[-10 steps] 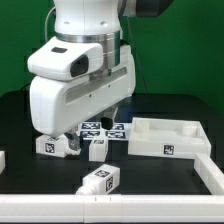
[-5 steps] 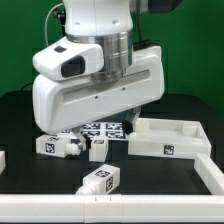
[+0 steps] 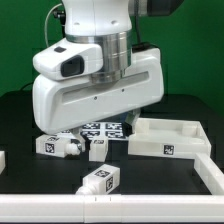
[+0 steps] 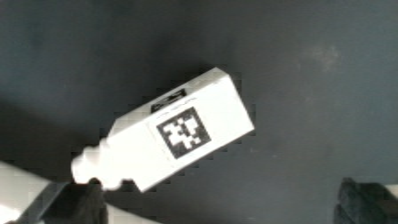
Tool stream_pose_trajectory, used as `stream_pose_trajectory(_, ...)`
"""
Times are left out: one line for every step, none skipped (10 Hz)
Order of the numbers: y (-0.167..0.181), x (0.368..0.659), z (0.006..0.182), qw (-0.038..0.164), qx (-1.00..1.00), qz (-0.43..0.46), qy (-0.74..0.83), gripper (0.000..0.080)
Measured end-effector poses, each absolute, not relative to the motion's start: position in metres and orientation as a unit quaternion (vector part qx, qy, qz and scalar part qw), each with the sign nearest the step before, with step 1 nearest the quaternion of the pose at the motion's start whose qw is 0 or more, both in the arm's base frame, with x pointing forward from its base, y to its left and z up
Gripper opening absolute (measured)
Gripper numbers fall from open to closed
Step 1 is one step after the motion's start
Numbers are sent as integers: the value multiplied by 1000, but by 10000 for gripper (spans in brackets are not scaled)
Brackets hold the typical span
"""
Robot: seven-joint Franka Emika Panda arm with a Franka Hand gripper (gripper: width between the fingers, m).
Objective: Assemble one leg
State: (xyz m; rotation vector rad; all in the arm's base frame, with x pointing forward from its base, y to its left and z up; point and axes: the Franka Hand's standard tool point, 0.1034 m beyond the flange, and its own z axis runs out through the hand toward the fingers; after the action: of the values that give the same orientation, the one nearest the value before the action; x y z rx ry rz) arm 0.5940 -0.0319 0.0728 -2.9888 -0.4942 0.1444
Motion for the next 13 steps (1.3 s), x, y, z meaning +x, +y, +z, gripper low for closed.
stream_pose_trajectory(-24, 594, 67, 55, -992, 57, -100, 649)
stream_pose_trajectory(-19, 593, 67, 78, -991, 77, -82, 649)
stream_pose_trajectory(-21, 596, 68, 76, -991, 70, -87, 649)
stream_pose_trajectory(-21, 595, 67, 76, -991, 70, -88, 649)
stream_pose_trajectory(-21, 595, 67, 76, -991, 70, -88, 649)
stream_pose_trajectory(-21, 595, 67, 76, -991, 70, -88, 649)
stream_pose_trajectory(-19, 595, 66, 71, -994, 73, -40, 649)
stream_pose_trajectory(-16, 591, 62, 64, -995, 80, 16, 649)
stream_pose_trajectory(-17, 589, 54, 64, -994, 81, 41, 649)
stream_pose_trajectory(-20, 588, 46, 76, -991, 84, 76, 649)
stream_pose_trajectory(-26, 596, 39, 72, -991, 61, 93, 649)
stream_pose_trajectory(-27, 603, 31, 67, -992, 36, 100, 649)
stream_pose_trajectory(-29, 601, 25, 68, -991, 38, 107, 649)
